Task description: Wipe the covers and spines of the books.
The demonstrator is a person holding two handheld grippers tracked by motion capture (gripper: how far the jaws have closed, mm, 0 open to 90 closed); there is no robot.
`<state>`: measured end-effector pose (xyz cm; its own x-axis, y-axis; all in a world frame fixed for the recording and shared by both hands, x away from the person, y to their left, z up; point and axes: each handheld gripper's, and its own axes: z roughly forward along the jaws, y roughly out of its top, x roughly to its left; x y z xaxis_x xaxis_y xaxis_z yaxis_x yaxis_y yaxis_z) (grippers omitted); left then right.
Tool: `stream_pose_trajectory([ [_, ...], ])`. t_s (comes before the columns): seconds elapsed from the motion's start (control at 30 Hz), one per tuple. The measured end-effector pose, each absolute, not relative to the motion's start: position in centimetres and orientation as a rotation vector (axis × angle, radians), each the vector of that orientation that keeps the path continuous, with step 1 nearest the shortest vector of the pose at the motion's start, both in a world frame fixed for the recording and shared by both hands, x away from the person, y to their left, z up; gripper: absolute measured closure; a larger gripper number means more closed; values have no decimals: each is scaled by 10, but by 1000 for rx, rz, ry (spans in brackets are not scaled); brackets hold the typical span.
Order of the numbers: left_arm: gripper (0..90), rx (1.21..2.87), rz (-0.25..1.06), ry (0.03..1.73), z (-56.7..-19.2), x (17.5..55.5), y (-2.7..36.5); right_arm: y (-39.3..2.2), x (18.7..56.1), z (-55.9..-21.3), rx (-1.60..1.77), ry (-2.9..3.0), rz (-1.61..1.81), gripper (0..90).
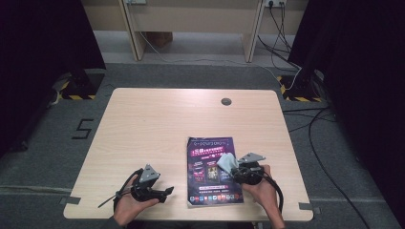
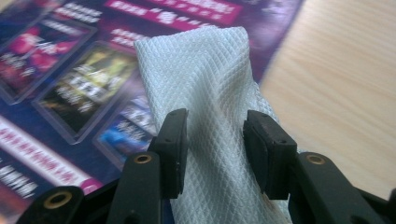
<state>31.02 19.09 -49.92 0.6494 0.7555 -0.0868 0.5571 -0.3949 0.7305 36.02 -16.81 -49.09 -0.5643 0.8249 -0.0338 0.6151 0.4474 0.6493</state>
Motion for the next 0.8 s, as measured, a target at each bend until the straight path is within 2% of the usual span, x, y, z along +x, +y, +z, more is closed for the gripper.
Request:
stream_pose_trajectory([
  [0.8,249,2078,373,1088,-501,319,203,-75,301,-494,862,2599,968,609],
])
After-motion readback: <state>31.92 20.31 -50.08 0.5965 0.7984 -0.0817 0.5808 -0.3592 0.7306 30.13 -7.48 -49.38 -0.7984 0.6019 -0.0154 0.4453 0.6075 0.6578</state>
